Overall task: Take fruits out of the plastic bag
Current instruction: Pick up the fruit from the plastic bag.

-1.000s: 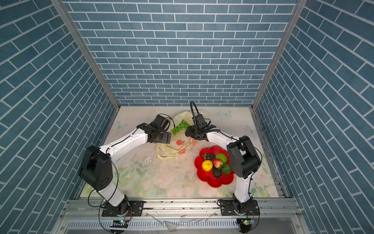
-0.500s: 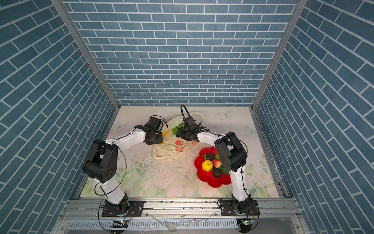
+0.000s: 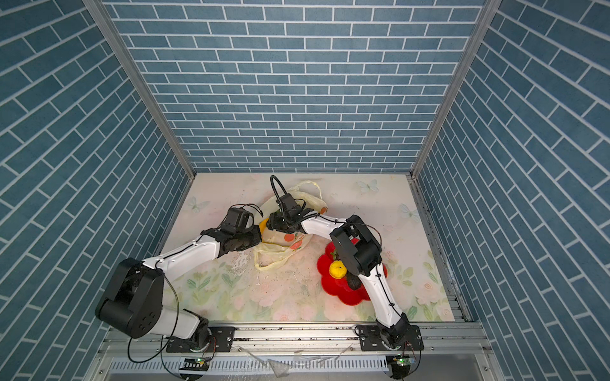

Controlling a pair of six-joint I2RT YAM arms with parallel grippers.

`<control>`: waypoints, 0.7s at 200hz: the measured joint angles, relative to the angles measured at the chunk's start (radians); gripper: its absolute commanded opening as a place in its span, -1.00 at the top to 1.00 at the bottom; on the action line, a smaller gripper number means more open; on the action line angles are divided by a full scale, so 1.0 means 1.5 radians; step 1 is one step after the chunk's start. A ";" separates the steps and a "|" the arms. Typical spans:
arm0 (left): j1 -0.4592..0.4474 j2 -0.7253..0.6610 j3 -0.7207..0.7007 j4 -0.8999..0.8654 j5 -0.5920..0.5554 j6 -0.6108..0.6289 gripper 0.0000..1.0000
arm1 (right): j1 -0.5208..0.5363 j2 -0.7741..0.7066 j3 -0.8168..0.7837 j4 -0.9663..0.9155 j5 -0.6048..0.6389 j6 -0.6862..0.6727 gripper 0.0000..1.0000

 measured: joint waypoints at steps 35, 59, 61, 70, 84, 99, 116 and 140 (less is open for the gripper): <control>0.000 -0.016 -0.013 0.021 0.010 -0.018 1.00 | 0.018 0.021 0.032 -0.014 0.000 -0.004 -0.28; -0.001 -0.016 -0.025 0.039 0.022 -0.029 1.00 | 0.028 0.033 0.060 -0.030 0.001 -0.006 -0.35; -0.001 -0.016 -0.025 0.040 0.023 -0.030 1.00 | 0.029 0.034 0.063 -0.031 0.002 -0.006 -0.35; -0.002 -0.015 -0.028 0.046 0.027 -0.032 1.00 | 0.031 0.042 0.078 -0.036 0.005 -0.007 -0.37; -0.007 -0.015 -0.030 0.056 0.033 -0.037 1.00 | 0.035 0.054 0.099 -0.049 0.011 -0.008 -0.37; -0.014 -0.015 -0.030 0.066 0.037 -0.041 1.00 | 0.038 0.070 0.127 -0.078 0.025 -0.010 -0.32; -0.018 -0.016 -0.031 0.070 0.038 -0.043 1.00 | 0.041 0.091 0.165 -0.112 0.048 -0.020 -0.28; -0.018 -0.020 -0.033 0.067 0.034 -0.041 1.00 | 0.042 0.105 0.203 -0.162 0.085 -0.039 -0.16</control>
